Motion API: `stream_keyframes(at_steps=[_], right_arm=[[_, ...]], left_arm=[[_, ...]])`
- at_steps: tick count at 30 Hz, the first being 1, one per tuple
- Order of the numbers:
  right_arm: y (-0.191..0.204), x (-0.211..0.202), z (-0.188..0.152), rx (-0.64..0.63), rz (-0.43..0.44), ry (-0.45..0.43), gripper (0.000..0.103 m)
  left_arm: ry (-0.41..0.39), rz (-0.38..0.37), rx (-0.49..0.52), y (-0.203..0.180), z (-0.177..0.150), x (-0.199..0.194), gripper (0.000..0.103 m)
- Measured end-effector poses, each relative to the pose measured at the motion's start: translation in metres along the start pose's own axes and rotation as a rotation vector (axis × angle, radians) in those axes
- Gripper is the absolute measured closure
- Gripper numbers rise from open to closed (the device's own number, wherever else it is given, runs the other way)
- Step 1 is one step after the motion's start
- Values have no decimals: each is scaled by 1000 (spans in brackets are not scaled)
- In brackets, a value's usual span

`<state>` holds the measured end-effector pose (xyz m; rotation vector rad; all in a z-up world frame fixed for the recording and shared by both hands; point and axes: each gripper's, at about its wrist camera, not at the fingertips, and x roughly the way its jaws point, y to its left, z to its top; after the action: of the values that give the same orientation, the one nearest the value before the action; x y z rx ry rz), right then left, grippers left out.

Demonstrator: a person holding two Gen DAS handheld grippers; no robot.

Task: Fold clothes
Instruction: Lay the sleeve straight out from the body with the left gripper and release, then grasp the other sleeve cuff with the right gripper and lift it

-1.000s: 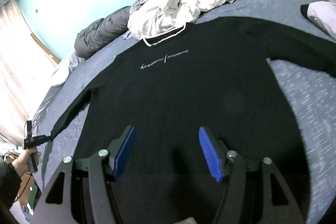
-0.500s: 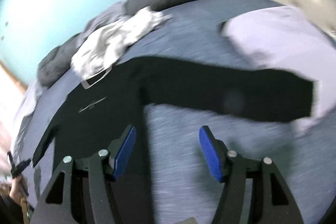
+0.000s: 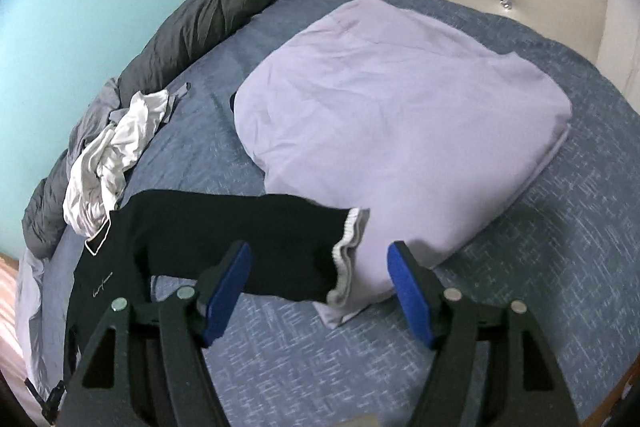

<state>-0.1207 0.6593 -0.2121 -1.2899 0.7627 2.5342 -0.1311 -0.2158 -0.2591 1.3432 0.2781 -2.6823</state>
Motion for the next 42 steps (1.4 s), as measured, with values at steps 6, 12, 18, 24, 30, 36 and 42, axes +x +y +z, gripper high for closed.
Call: stream_keyframes(at_steps=[6, 12, 18, 24, 30, 36, 42], right_arm=[[8, 20, -1, -38, -11, 7, 32], [25, 32, -6, -133, -74, 15, 62], [35, 20, -6, -169, -79, -37, 93], [54, -2, 16, -190, -73, -89, 98], [68, -37, 68, -207, -106, -181, 99], [73, -49, 110, -216, -144, -214, 99], [99, -41, 114, -269, -107, -195, 100]], left_arm=[[-20, -25, -15, -27, -16, 3, 36], [-29, -29, -35, -40, -39, 13, 35], [-37, -24, -50, -37, -61, 20, 35], [-68, -37, -70, -28, -65, 13, 35], [-80, -42, -90, -19, -67, 10, 35], [-66, -34, -112, -11, -70, 15, 35], [-63, -46, -108, -14, -68, 15, 35]])
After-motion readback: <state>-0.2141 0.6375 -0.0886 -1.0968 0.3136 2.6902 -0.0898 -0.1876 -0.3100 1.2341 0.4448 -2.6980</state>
